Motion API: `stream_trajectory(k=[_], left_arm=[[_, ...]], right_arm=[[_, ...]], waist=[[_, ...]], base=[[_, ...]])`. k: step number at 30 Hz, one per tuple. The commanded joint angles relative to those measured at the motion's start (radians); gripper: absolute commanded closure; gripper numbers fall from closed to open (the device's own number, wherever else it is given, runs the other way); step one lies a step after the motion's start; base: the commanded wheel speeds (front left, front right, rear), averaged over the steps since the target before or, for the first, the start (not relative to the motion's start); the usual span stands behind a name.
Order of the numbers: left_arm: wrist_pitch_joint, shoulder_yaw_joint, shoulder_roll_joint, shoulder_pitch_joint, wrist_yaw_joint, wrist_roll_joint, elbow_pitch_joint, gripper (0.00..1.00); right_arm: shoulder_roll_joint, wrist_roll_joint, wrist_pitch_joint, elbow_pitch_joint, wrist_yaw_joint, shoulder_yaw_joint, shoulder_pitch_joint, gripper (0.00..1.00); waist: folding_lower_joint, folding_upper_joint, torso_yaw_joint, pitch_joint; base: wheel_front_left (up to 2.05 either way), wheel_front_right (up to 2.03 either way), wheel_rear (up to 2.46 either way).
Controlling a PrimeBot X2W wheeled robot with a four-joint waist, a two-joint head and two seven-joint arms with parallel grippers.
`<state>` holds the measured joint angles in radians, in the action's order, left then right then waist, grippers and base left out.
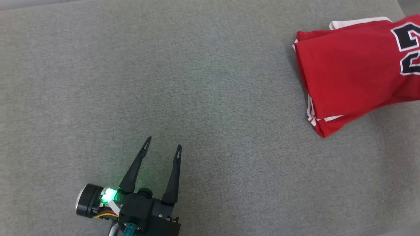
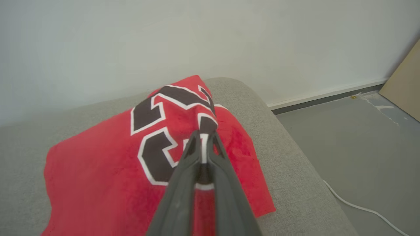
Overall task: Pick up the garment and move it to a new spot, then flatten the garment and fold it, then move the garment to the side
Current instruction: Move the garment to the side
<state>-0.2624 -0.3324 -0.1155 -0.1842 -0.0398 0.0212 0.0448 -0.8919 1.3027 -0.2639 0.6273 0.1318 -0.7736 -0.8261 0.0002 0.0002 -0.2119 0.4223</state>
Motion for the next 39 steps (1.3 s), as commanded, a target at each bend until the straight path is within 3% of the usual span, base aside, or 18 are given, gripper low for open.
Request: stream_trajectory(k=[1, 2, 3, 10, 14, 20, 30, 39], left_arm=[[-0.002, 0.003, 0.001, -0.006, -0.006, -0.005, -0.001, 0.0], [-0.002, 0.005, 0.002, -0.006, -0.012, -0.007, -0.003, 0.0], [-0.002, 0.005, 0.003, -0.005, -0.012, -0.011, -0.004, 0.0], [-0.002, 0.027, 0.01, 0.023, -0.026, -0.055, -0.012, 0.0], [-0.002, 0.067, 0.026, 0.051, -0.047, -0.107, -0.024, 0.0], [-0.002, 0.105, 0.043, 0.095, -0.025, -0.178, -0.016, 0.0], [-0.002, 0.191, 0.057, 0.176, -0.013, -0.226, -0.015, 0.0], [-0.002, 0.209, 0.057, 0.259, 0.031, -0.187, -0.004, 0.0]], right_arm=[[0.009, -0.023, -0.001, 0.019, -0.002, -0.003, -0.014, 0.66], [0.018, -0.042, -0.001, 0.054, -0.002, 0.008, -0.022, 0.14], [0.034, -0.063, -0.001, 0.087, -0.002, 0.023, -0.026, 0.0], [0.142, -0.282, 0.0, 0.208, -0.002, 0.224, 0.018, 0.0], [0.222, -0.471, 0.0, 0.118, -0.002, 0.408, 0.107, 0.0], [0.386, -0.75, -0.001, -0.102, -0.002, 0.605, 0.3, 0.0], [0.58, -0.962, 0.0, -0.38, -0.002, 0.659, 0.563, 0.0], [0.656, -1.054, -0.001, -0.496, -0.002, 0.694, 0.723, 0.0]], waist=[[-0.0002, -0.0002, 0.011, -0.006], [-0.0002, -0.0002, 0.015, -0.009], [-0.0002, -0.0002, 0.02, -0.012], [-0.0002, -0.0002, 0.044, -0.047], [-0.0002, -0.0002, 0.052, -0.086], [-0.0002, -0.0002, 0.065, -0.169], [-0.0002, -0.0002, 0.112, -0.322], [-0.0002, -0.0002, 0.13, -0.409]], base=[[0.0, 0.0, 0.0], [0.0, 0.0, 0.0], [0.0, 0.0, 0.0], [0.0, 0.0, 0.0], [0.0, 0.0, 0.0], [0.0, 0.0, 0.0], [0.0, 0.0, 0.0], [0.0, 0.0, 0.0]])
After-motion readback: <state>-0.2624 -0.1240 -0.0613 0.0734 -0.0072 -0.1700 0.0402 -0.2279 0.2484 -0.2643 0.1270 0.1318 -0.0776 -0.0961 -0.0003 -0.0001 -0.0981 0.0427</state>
